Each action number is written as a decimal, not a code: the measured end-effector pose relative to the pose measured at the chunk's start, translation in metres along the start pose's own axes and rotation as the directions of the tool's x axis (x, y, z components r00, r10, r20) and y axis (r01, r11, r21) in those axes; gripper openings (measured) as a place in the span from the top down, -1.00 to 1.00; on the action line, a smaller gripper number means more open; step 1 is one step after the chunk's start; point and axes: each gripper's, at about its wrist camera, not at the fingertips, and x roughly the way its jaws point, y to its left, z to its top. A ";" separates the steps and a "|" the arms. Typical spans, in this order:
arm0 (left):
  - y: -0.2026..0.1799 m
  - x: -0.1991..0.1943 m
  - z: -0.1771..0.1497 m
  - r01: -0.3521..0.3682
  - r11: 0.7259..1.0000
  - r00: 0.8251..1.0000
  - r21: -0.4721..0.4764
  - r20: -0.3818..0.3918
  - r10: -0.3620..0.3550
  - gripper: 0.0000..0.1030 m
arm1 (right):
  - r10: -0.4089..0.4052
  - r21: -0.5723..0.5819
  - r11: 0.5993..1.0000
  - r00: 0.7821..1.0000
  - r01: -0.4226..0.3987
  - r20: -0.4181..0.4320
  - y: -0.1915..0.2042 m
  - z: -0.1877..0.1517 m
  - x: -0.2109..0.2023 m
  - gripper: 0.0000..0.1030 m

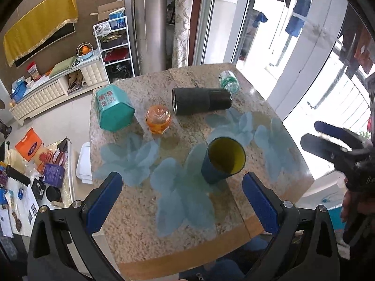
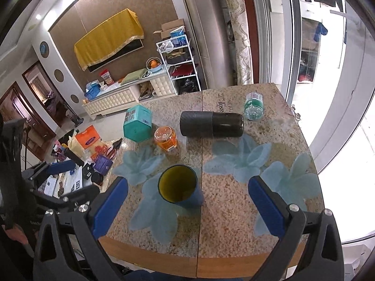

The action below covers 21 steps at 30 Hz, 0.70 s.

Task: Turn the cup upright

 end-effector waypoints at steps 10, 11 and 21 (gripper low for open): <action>-0.002 -0.009 0.007 0.016 1.000 0.999 -0.010 0.046 -0.015 -1.00 | -0.024 -0.053 0.998 0.999 0.026 0.029 0.009 0.002 -0.011 -1.00; -0.003 -0.008 0.007 0.014 1.000 0.999 -0.009 0.045 -0.014 -1.00 | -0.023 -0.053 0.998 0.999 0.024 0.028 0.010 0.002 -0.010 -1.00; 0.006 -0.010 0.008 0.011 1.000 0.999 -0.015 0.048 -0.010 -1.00 | -0.020 -0.066 0.998 1.000 0.021 0.022 0.015 0.002 -0.003 -1.00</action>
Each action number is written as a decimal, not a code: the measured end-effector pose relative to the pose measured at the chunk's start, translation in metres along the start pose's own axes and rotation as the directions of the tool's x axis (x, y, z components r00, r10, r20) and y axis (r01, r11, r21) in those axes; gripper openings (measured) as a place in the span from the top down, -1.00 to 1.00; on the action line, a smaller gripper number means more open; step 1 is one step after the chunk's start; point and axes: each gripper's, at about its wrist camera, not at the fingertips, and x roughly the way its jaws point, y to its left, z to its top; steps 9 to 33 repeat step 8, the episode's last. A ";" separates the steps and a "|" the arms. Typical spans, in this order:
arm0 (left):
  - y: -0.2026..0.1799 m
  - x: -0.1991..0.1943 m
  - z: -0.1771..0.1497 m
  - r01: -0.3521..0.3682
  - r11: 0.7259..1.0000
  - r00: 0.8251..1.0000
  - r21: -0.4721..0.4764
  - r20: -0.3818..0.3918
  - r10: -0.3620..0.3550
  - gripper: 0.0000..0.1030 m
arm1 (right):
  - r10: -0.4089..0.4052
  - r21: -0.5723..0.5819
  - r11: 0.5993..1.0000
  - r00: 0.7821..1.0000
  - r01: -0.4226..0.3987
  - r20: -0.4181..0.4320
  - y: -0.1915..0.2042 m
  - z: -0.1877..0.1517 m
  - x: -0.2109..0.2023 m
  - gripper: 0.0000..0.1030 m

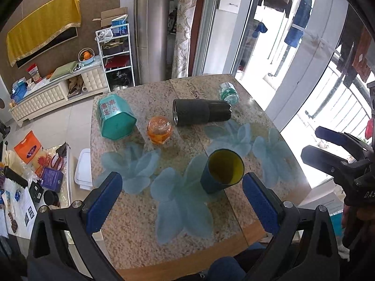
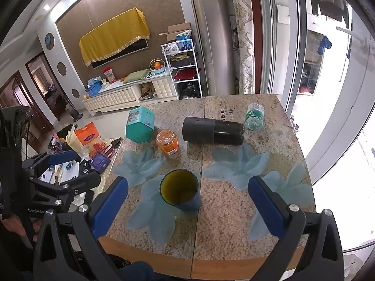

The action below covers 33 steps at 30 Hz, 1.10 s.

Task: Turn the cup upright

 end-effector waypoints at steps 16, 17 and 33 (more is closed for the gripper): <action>0.007 0.002 -0.003 0.008 1.000 1.000 -0.002 -0.010 -0.008 -1.00 | -0.002 0.006 1.000 1.000 0.002 -0.015 0.003 0.001 0.003 -1.00; 0.007 0.002 -0.003 0.008 1.000 1.000 -0.002 -0.010 -0.008 -1.00 | -0.002 0.006 1.000 1.000 0.002 -0.015 0.003 0.001 0.003 -1.00; 0.007 0.002 -0.003 0.008 1.000 1.000 -0.002 -0.010 -0.008 -1.00 | -0.002 0.006 1.000 1.000 0.002 -0.015 0.003 0.001 0.003 -1.00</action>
